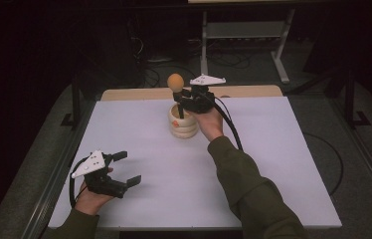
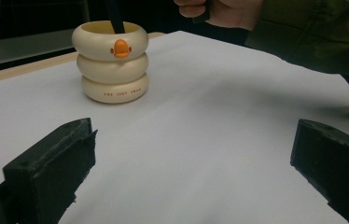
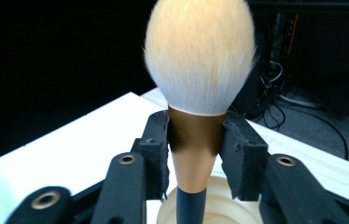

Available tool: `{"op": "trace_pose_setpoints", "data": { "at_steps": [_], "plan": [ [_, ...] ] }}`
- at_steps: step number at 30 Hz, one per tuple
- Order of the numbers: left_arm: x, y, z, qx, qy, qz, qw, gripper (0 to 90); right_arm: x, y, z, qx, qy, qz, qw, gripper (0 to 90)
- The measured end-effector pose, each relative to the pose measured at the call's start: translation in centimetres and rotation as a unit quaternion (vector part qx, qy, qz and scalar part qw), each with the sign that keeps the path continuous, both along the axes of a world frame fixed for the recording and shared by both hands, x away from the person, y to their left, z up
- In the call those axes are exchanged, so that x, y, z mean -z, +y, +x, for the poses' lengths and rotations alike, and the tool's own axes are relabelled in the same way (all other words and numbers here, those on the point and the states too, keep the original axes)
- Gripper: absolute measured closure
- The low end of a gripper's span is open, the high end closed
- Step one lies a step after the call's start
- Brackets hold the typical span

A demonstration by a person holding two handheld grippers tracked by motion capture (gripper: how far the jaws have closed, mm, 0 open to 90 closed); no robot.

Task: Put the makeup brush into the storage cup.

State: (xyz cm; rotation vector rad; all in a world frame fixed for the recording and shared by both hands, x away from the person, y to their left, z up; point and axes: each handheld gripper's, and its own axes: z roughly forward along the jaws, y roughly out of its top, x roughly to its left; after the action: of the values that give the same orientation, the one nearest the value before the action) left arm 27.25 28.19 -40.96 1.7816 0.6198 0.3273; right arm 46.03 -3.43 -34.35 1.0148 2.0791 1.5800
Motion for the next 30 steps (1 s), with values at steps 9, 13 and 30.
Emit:
{"op": "trace_pose_setpoints", "data": {
  "at_steps": [9,13,30],
  "plan": [
    [0.0,0.0,0.0,0.002,-0.001,0.001,1.0000,0.0,-0.1,-0.4,0.2,0.009,0.005,0.001,0.9999,38.9],
    [0.0,-0.1,0.1,0.001,0.000,-0.001,1.0000,0.0,-0.1,-0.6,0.2,0.008,0.011,0.003,0.9999,37.8],
    [0.0,-0.5,0.3,0.002,0.000,-0.001,1.0000,0.0,-0.7,-2.1,-0.5,-0.019,0.044,-0.003,0.9988,24.5]
  ]
}}
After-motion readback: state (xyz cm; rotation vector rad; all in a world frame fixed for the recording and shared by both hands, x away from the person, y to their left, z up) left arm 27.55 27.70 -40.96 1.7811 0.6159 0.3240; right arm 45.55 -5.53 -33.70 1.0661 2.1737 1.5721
